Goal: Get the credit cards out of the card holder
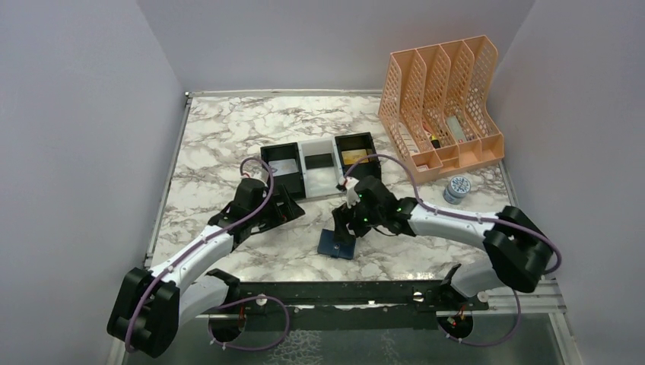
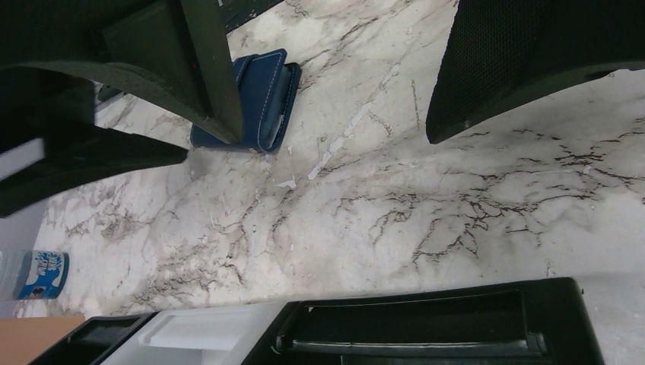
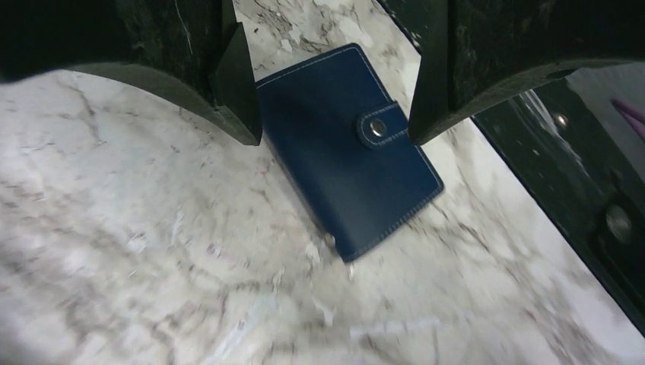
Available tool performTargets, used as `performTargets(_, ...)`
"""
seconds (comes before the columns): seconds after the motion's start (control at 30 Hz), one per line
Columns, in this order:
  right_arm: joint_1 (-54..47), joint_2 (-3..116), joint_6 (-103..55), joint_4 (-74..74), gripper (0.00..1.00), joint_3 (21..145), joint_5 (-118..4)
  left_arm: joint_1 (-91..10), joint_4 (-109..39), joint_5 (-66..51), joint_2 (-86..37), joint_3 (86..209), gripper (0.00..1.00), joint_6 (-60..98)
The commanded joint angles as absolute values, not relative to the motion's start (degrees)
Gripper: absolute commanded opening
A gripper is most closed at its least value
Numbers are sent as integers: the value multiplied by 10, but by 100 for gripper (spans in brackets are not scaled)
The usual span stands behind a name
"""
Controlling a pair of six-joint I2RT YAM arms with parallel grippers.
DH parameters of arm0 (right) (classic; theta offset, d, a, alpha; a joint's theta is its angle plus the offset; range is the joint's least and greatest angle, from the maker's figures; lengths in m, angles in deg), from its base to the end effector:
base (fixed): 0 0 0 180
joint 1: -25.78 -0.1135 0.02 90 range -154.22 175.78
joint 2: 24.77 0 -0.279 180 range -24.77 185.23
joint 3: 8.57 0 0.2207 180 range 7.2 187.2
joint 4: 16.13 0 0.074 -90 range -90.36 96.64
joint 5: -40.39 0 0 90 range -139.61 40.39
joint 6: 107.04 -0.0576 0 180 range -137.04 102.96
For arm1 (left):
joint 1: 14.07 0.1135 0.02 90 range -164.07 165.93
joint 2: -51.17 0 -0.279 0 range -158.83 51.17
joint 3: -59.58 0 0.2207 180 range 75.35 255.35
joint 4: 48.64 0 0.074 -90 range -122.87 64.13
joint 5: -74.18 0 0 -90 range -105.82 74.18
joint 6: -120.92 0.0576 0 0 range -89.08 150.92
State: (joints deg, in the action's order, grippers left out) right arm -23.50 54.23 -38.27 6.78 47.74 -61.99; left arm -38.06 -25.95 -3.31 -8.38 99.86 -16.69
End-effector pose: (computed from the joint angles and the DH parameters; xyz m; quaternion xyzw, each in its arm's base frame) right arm 0.1612 0.2063 0.2092 -0.2626 0.8832 0.2983 0.2491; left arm 0.1628 -0.0861 0.1941 -0.1424 0.8978 -0.3174 0.2700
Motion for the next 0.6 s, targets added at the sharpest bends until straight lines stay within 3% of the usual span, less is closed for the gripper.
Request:
performTargets(0.0,-237,610,-295,163,71,529,-712,-384,-264,-18,-52,991,93,-165)
performTargets(0.3,-236,663,-298,165,65,542,-719,-383,-257,-5,-39,988,93,-151)
performTargets(0.57,-237,602,-486,62,42,426,-687,-425,-270,36,-114,1023,91,-99)
